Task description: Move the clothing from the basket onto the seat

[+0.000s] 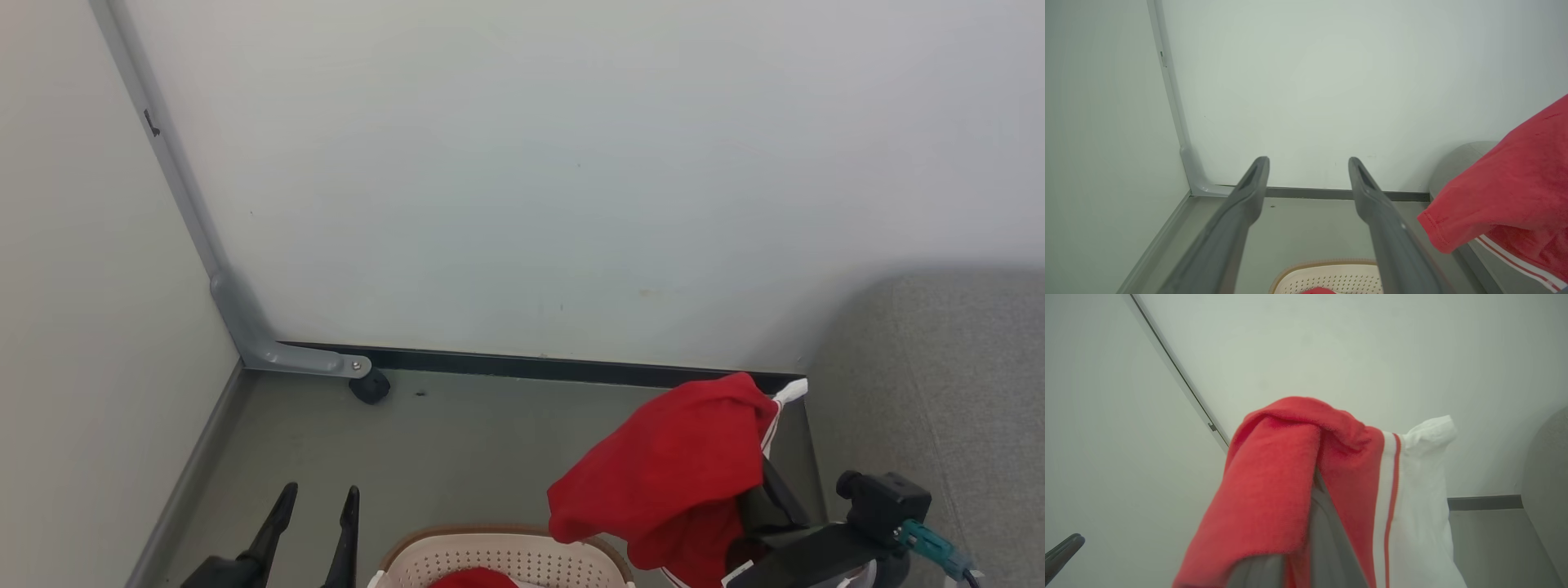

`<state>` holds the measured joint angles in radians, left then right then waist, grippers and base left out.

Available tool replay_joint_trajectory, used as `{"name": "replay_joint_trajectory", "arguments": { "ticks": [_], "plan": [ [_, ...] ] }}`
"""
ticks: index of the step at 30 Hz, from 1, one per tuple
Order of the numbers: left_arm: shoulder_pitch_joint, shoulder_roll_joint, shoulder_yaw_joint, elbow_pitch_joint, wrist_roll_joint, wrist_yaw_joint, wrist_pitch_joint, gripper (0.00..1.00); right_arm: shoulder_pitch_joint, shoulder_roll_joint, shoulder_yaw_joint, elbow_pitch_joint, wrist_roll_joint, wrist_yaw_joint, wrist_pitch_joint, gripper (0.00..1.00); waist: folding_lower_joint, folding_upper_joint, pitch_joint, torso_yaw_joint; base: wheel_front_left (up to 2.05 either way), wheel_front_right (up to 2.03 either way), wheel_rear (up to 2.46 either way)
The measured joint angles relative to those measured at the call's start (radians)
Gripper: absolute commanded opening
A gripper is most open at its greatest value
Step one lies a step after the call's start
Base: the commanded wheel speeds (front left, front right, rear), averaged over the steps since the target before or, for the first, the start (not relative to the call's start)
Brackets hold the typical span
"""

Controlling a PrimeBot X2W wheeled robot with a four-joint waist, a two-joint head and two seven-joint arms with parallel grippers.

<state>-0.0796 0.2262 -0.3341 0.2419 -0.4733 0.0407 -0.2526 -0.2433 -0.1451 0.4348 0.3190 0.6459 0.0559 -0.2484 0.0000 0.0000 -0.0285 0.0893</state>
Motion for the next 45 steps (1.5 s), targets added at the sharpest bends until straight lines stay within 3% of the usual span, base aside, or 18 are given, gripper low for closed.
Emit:
{"name": "replay_joint_trajectory", "arguments": {
  "ticks": [13,23,31,45],
  "plan": [
    [0.092,-0.044,0.054,-0.049,0.04,0.024,0.0,1.0,0.117,0.0,-0.093,-0.081,-0.017,-0.014,0.0,0.0,0.0,0.0,-0.014,-0.011,0.0,0.0,0.0],
    [0.131,-0.073,0.113,-0.068,0.055,0.035,0.0,1.0,0.238,0.03,-0.18,-0.131,-0.045,-0.06,0.0,0.0,-0.0001,0.0,-0.032,-0.023,0.0,0.0,0.0],
    [0.152,-0.092,0.128,-0.069,0.075,0.037,0.0,1.0,0.244,0.04,-0.202,-0.157,-0.084,-0.058,0.0,0.0,0.0,0.0,-0.037,-0.046,0.0,0.0,0.0],
    [0.168,-0.11,0.144,-0.095,0.104,-0.008,0.0,1.0,0.232,0.047,-0.249,-0.192,-0.137,-0.038,0.0,0.0,-0.0001,0.0,-0.032,-0.09,0.0,0.0,0.0]
  ]
}}
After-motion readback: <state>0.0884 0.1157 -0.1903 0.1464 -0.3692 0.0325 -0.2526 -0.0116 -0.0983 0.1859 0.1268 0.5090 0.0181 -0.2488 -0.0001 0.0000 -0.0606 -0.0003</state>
